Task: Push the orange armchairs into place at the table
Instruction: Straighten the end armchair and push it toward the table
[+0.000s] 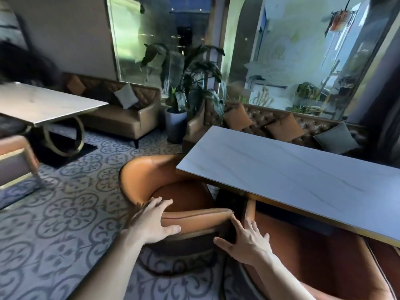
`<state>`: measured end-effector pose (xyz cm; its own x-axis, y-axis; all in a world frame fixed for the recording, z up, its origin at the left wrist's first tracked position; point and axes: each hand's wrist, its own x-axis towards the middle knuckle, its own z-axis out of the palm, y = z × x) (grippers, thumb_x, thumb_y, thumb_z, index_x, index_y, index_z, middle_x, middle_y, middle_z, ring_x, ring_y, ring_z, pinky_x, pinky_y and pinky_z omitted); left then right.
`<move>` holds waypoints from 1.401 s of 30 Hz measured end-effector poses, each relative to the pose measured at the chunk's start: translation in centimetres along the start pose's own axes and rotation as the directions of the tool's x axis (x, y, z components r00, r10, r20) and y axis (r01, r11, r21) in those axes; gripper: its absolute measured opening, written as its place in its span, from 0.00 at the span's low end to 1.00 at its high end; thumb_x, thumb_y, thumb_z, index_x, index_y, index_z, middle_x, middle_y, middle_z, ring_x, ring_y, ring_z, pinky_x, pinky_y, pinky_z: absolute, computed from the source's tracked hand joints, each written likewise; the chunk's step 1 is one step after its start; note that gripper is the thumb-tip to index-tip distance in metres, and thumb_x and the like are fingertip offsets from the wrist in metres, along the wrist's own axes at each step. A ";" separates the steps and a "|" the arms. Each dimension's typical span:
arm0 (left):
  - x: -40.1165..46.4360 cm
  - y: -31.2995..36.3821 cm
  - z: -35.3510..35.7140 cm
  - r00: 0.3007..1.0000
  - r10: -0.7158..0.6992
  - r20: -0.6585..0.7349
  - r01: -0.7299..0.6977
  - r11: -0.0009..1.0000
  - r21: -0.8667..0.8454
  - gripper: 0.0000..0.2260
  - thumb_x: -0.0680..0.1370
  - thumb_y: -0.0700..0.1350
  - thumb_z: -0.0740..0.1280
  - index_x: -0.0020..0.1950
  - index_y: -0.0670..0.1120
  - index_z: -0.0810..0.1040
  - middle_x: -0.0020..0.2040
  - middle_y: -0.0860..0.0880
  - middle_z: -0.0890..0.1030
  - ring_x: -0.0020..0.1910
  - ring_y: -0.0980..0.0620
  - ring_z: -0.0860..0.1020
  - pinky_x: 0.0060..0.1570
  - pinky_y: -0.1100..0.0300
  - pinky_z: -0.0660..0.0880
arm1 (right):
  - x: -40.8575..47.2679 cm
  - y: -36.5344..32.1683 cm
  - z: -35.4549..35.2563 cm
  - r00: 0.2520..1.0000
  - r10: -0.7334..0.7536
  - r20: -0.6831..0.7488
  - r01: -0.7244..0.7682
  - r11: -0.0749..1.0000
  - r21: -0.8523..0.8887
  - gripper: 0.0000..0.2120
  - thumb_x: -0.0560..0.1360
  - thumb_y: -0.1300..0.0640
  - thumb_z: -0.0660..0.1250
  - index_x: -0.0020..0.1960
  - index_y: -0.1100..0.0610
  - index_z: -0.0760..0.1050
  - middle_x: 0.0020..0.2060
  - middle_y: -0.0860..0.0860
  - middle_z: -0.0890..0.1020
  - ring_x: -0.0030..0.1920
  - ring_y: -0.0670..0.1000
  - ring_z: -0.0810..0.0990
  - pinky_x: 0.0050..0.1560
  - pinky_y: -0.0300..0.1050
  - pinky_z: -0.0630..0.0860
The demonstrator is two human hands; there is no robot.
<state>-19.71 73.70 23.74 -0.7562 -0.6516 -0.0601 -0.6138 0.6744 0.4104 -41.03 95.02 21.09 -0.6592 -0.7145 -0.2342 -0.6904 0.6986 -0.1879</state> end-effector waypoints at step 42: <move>50.8 -46.9 -10.3 0.837 0.395 0.378 -0.467 0.876 0.118 0.47 0.64 0.72 0.66 0.76 0.66 0.45 0.80 0.55 0.46 0.77 0.55 0.41 0.76 0.50 0.43 | 44.4 -44.1 11.3 0.928 0.337 0.158 -0.371 0.871 0.322 0.48 0.68 0.22 0.60 0.79 0.40 0.45 0.81 0.55 0.52 0.80 0.56 0.50 0.75 0.63 0.59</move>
<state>-27.02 5.36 10.76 -0.9615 -0.1479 -0.2317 -0.2115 0.9364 0.2800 -36.49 32.86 8.20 -0.7974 -0.4223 -0.4311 -0.2612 0.8855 -0.3843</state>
